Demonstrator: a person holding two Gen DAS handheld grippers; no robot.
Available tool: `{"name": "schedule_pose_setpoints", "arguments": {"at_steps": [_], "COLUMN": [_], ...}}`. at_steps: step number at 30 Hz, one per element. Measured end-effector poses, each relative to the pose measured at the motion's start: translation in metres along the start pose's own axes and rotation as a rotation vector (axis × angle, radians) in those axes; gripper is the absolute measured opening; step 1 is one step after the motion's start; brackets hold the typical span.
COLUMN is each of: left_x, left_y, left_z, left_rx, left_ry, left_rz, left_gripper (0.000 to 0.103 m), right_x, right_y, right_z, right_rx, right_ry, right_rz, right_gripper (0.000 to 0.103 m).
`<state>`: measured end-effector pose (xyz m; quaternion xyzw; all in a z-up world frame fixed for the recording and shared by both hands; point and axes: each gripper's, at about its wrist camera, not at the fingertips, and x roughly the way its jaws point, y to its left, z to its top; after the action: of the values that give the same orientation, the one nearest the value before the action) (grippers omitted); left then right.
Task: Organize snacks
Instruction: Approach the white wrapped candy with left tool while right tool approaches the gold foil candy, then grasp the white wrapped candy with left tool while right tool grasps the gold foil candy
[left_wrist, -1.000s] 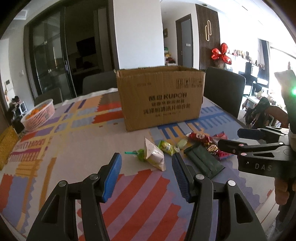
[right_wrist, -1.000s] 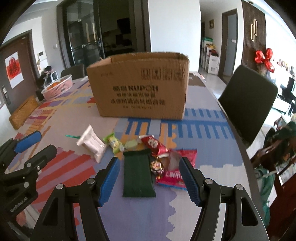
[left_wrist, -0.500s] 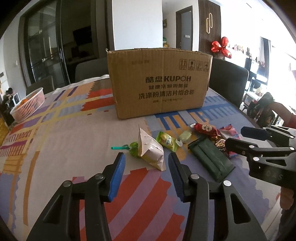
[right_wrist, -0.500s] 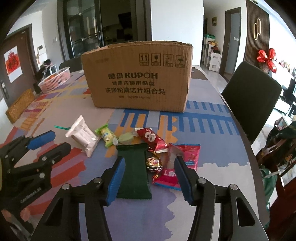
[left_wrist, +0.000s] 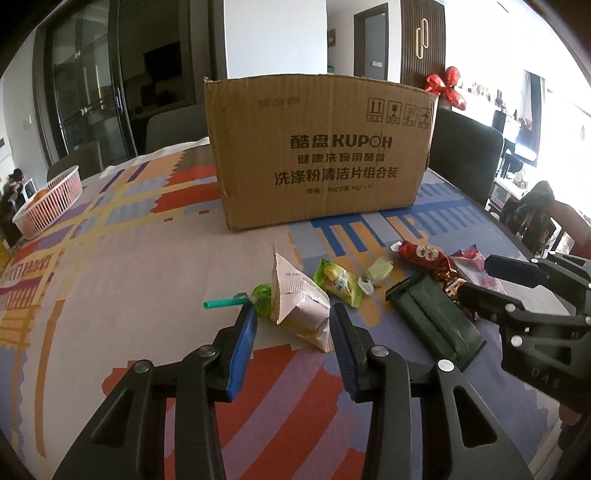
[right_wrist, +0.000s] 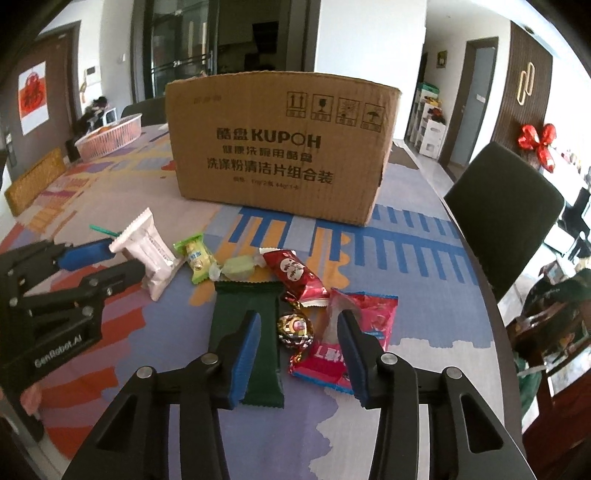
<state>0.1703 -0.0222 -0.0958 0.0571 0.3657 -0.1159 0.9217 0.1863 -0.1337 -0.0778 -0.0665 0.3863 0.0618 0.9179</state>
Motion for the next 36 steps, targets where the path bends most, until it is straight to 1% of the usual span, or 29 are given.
{"name": "schedule_pose_setpoints", "arguments": {"at_steps": [3, 8, 14, 21, 25, 27, 36], "left_x": [0.005, 0.013, 0.022, 0.029, 0.032, 0.031, 0.029], "left_y": [-0.001, -0.005, -0.005, -0.005, -0.011, -0.014, -0.02], "left_z": [0.002, 0.004, 0.005, 0.008, 0.009, 0.009, 0.01], "left_rx": [0.004, 0.012, -0.006, -0.019, -0.003, 0.006, 0.009], "left_ry": [0.009, 0.033, 0.065, 0.082, 0.088, 0.087, 0.089], "left_rz": [-0.01, -0.028, -0.058, -0.084, -0.097, -0.1, -0.119], "left_gripper": [0.041, 0.039, 0.037, 0.035, 0.029, 0.029, 0.028], "right_x": [0.001, 0.004, 0.012, 0.018, 0.02, 0.021, 0.028], "right_y": [0.003, 0.002, 0.003, 0.006, 0.003, 0.001, -0.012], "right_z": [-0.001, -0.002, -0.004, -0.005, -0.004, -0.004, -0.003], "right_rx": [-0.032, -0.043, -0.057, -0.076, -0.06, -0.056, 0.022], "right_ry": [-0.006, -0.004, 0.018, 0.026, 0.032, 0.037, 0.052], "right_rz": [-0.008, -0.009, -0.005, -0.002, 0.018, 0.031, 0.105], "right_gripper": [0.042, 0.039, 0.034, 0.032, 0.028, 0.026, 0.023]}}
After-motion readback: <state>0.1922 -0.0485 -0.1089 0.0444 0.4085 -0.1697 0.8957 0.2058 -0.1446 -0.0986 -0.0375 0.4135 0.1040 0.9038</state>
